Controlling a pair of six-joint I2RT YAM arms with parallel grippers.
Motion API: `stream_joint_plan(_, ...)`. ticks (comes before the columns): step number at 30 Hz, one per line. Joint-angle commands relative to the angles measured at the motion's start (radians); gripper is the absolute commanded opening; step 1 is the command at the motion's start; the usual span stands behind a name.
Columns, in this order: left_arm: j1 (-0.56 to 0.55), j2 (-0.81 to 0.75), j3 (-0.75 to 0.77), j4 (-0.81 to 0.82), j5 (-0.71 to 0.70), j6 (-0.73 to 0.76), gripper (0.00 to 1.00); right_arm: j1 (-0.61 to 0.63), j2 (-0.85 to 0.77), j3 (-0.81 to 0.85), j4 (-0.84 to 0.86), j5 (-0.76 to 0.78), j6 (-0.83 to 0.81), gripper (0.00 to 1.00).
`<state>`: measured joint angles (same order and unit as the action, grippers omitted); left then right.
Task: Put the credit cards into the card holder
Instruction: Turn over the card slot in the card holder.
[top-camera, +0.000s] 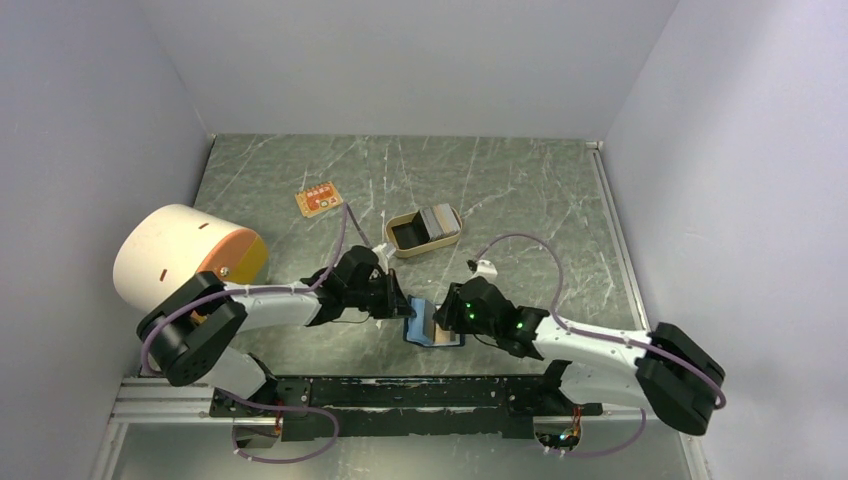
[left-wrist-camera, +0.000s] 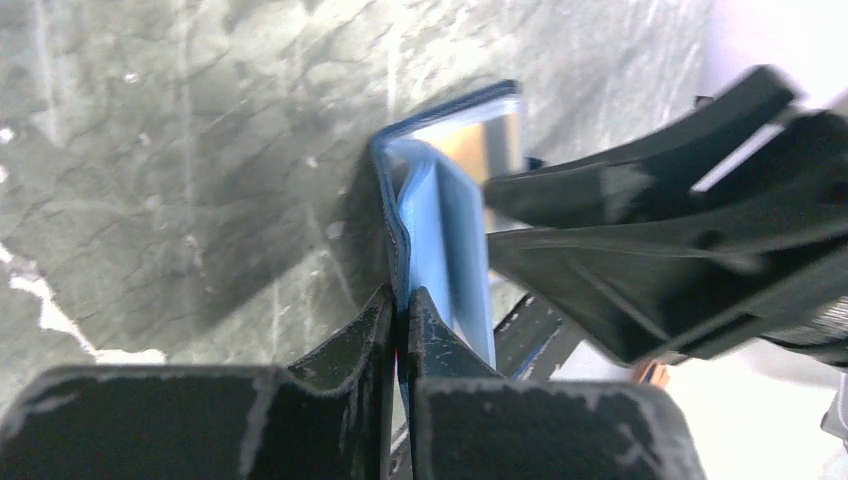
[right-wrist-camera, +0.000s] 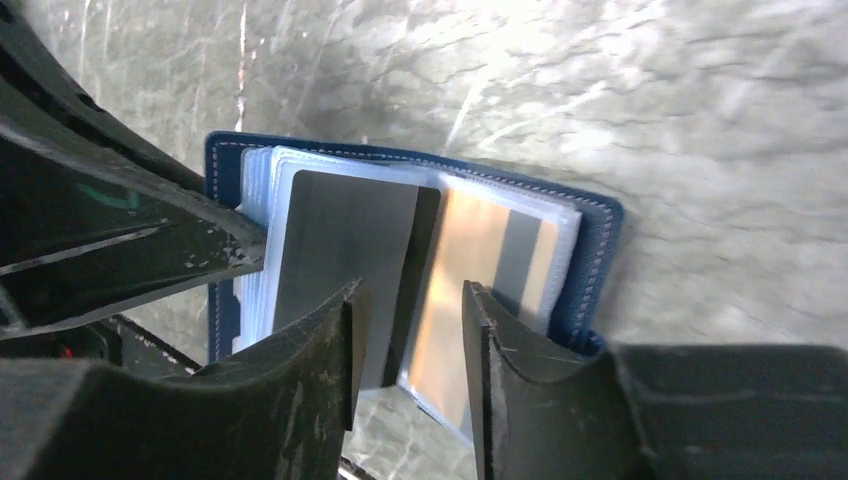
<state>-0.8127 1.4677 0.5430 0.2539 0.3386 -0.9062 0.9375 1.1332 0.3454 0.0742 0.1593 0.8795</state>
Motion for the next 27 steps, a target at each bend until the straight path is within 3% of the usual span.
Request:
stream_joint_plan(1,-0.011,0.027,0.003,-0.088,-0.066,0.027,0.09,-0.013,-0.116,0.063,-0.269,0.13,-0.046,0.45)
stream_joint_plan(7,-0.011,-0.008,-0.002,-0.084,-0.059,0.029,0.09,-0.04,-0.201,0.114,-0.314,0.163,-0.103,0.47)
stream_joint_plan(13,-0.01,-0.027,0.014,-0.085,-0.005,0.016,0.09,-0.039,-0.12,0.092,-0.283,0.133,-0.095,0.35)
stream_joint_plan(21,-0.01,-0.209,-0.013,-0.147,-0.02,-0.022,0.09,-0.001,0.05,0.034,-0.058,0.028,-0.077,0.28)
stream_joint_plan(27,-0.01,-0.126,-0.03,-0.097,-0.009,-0.022,0.09,0.016,0.08,0.054,-0.056,0.035,-0.069,0.27)
